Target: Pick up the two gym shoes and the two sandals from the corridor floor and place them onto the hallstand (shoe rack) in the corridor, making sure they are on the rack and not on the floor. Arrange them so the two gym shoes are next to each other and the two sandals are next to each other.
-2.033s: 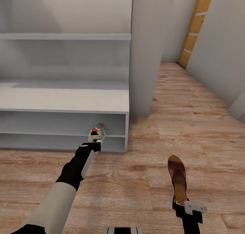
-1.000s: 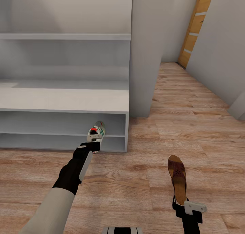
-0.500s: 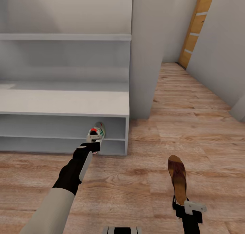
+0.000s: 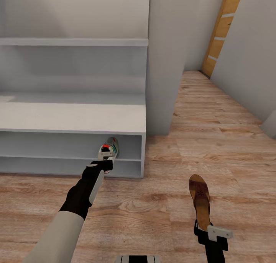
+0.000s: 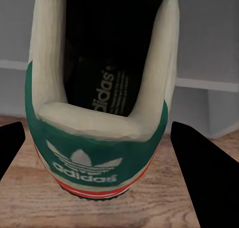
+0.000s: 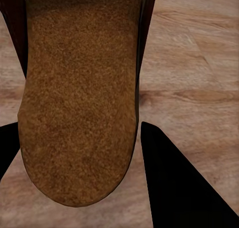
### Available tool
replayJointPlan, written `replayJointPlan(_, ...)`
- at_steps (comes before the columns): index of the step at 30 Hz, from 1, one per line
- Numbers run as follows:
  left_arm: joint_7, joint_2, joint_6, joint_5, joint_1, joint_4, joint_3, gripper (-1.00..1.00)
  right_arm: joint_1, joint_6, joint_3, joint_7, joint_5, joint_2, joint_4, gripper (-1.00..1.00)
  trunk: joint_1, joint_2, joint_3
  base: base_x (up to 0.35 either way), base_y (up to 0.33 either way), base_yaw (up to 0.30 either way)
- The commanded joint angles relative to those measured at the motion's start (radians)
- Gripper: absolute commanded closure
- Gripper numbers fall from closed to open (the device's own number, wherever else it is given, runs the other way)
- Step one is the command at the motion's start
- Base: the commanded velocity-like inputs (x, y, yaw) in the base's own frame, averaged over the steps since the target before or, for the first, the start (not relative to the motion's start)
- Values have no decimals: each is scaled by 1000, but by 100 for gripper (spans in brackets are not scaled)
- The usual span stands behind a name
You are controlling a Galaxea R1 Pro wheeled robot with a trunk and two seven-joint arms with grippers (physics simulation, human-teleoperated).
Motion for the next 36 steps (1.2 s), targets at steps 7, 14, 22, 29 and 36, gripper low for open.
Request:
replayJointPlan(7,1,0,-1,-1,0,0,0,100,0,-2,-1,0,-4,1,-1,100,0,0,0,9,0,0)
replayJointPlan(14,1,0,-1,-1,0,0,1,100,0,-2,-2,-1,-3,0,-2,100,0,0,0,3,0,0)
replayJointPlan(22,0,0,0,-1,0,3,4,100,0,-2,-3,-1,-3,-2,-2,100,0,0,0,35,0,0)
replayJointPlan(29,-1,0,-2,-1,0,4,3,100,0,-2,-4,-1,-4,-2,-1,100,0,0,0,195,0,0)
replayJointPlan(36,-1,0,-2,-1,0,5,3,100,0,-2,-7,-2,-5,-2,-2,100,0,0,0,77,0,0)
